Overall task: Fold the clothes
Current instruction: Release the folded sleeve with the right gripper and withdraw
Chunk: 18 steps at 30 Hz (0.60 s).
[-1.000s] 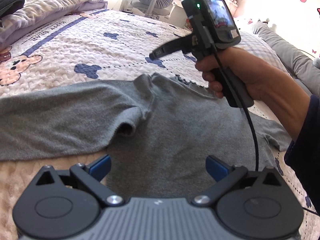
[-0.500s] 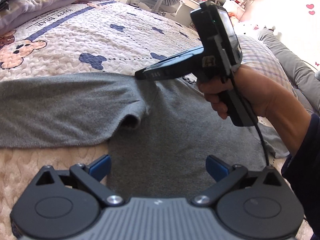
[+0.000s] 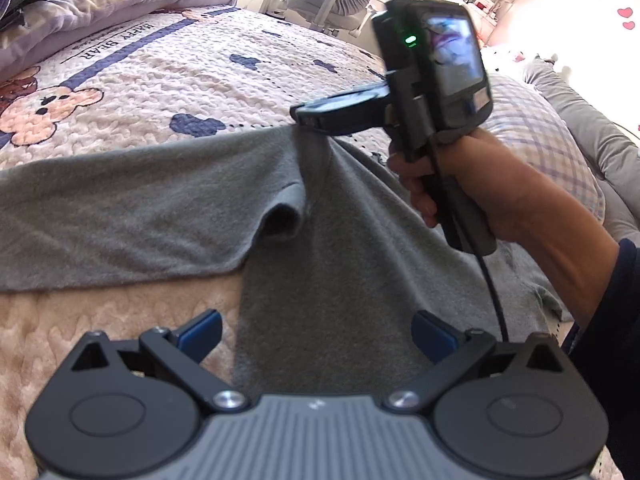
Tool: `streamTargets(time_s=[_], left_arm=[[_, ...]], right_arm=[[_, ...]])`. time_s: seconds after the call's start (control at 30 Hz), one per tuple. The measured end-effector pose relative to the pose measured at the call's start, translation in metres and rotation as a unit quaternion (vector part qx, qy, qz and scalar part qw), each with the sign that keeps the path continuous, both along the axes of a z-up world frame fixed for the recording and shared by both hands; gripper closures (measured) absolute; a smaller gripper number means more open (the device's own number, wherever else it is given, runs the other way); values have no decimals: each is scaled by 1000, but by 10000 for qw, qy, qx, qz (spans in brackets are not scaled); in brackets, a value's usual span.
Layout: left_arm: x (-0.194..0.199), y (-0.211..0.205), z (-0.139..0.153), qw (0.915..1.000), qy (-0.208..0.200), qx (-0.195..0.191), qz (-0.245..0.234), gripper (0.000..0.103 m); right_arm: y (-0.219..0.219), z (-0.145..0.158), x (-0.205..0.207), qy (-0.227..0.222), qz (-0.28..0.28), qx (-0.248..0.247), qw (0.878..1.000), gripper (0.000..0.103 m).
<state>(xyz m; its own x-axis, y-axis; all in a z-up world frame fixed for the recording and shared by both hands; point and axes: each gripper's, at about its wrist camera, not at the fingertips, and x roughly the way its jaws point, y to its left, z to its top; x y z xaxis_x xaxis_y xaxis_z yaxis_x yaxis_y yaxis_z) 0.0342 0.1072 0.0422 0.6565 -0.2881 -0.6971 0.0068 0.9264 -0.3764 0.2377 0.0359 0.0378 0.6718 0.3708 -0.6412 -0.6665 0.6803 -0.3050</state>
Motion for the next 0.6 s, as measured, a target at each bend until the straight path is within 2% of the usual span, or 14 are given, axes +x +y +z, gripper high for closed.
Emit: streamTargets(time_s=[0.13, 0.2, 0.23, 0.27, 0.37, 0.47, 0.53, 0.6], left_arm=[[0, 12, 0, 9999, 31, -71, 129, 2], [0, 23, 4, 9994, -32, -171, 302, 2], [0, 29, 5, 9990, -62, -206, 393, 2], [0, 35, 7, 9985, -86, -228, 495, 1], [0, 48, 9, 9965, -110, -208, 804, 1], [-2, 65, 8, 9927, -78, -382, 1144, 1], [-3, 79, 5, 9875, 12, -596, 1460, 1], [-4, 91, 2, 9805, 100, -681, 1840, 1]], right_arm=[[11, -28, -4, -87, -107, -565, 9983, 101], [2, -15, -12, -209, -397, -222, 9987, 77], [-9, -3, -15, -181, -548, 92, 9983, 47], [-23, 10, -19, -128, -667, 408, 9969, 29], [-70, 39, -31, 225, -1099, 1166, 9868, 26], [-129, 46, -53, 563, -1807, 1449, 9712, 24], [-176, 43, -77, 909, -2351, 1723, 9523, 24], [-228, 38, -112, 1262, -2816, 2115, 9274, 24]])
